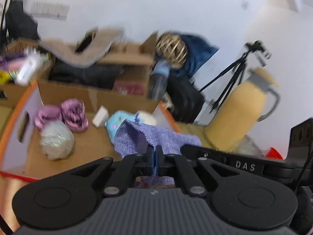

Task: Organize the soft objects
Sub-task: 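Carry the purple pouch into the box and open both tools, then withdraw both tools from the box back over the table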

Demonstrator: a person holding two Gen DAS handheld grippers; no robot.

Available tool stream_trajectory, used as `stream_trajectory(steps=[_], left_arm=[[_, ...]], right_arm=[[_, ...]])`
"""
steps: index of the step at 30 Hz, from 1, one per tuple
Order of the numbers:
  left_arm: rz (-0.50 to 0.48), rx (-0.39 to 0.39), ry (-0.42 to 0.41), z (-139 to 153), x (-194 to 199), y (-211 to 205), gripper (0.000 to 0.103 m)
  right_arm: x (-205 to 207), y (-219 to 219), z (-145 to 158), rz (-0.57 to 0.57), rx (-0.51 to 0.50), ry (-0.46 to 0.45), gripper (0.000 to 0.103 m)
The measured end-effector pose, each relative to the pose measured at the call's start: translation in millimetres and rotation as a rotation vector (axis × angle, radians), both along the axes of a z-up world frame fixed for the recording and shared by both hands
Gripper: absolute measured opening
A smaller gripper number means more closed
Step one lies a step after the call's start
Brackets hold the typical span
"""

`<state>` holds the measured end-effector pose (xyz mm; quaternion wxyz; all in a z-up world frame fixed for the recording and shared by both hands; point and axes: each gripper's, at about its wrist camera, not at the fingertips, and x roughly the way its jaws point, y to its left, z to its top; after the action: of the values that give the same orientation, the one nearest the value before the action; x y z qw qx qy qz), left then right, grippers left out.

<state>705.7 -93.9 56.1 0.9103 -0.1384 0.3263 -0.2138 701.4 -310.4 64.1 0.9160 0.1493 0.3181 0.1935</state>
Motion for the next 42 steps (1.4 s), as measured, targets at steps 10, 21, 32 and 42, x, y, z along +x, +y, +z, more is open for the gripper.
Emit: stream_trajectory(steps=[10,21,32,42], left_arm=[[0.048,0.095,0.057,-41.5,24.9,-3.9,0.042],[0.028,0.176,-0.226,43.7,-87.8,17.0,0.077],[0.088,0.322,-0.44,41.9,-250.0,68.3,0.094],[0.234,0.276,-0.356,4.5,-355.4,108.9,0.097]], right_arm=[[52.0,24.2,-44.4,-0.05,-0.297,0.067,0.026],[-24.0,16.2,30.5,-0.056,-0.25,-0.094,0.058],[-183.2,21.9,31.9,0.024,-0.13,-0.206,0.072],[-308.2,37.3,0.6,0.0,-0.142,-0.24,0.078]])
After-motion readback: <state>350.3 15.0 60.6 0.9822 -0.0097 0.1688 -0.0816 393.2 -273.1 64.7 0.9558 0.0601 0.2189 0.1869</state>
